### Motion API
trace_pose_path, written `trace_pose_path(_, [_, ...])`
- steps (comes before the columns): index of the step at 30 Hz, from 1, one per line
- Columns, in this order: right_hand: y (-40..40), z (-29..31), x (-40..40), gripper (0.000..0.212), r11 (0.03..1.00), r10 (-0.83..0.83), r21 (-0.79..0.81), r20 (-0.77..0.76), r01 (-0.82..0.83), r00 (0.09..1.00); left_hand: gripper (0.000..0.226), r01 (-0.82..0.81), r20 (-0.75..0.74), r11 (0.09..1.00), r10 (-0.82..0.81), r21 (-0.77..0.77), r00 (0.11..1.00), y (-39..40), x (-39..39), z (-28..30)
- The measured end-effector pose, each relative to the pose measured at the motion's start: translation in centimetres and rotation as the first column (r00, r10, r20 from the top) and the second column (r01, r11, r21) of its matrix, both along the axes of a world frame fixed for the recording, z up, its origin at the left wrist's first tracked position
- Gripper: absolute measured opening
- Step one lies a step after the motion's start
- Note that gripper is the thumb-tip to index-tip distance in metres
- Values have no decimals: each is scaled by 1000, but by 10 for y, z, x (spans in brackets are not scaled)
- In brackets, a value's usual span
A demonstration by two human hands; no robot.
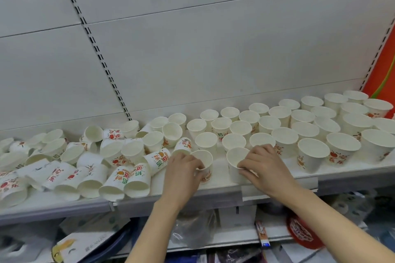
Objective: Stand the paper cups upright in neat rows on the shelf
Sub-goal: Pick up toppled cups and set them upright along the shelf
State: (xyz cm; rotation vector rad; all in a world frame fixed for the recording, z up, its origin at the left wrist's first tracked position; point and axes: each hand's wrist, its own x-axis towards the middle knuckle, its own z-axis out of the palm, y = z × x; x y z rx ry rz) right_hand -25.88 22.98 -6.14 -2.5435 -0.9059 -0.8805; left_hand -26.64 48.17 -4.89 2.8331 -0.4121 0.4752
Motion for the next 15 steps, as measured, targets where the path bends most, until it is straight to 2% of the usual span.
trace_pose_path(4, [5, -7, -4, 11, 997, -73, -20, 16, 73, 997, 29, 113, 52, 991, -110, -69, 993, 3, 7, -2])
trace_pose_path(5, [7, -8, -4, 7, 996, -93, -15, 13, 93, 996, 32, 118, 81, 986, -109, -118, 991, 9, 10, 1])
trace_pose_path(7, [11, -9, -4, 14, 991, -131, 12, -6, 131, 991, 28, 80, 152, 981, -54, -174, 987, 28, 20, 10])
trace_pose_path(8, [13, -9, -4, 22, 989, -145, 27, -10, 145, 989, 25, 40, 155, 988, -17, -149, 988, 39, 28, 15])
trace_pose_path(10, [17, -5, -5, 29, 984, -163, 67, -4, 163, 987, 33, -35, 52, 999, 36, -34, 998, 57, 46, 21])
trace_pose_path(12, [24, 2, -6, 28, 978, -171, 126, 17, 168, 985, 41, -40, -71, 995, 47, 94, 996, 64, 62, 20])
trace_pose_path(15, [38, 12, -5, 22, 967, -175, 201, 69, 158, 982, 29, 8, -69, 982, 5, 189, 998, 61, 80, 14])
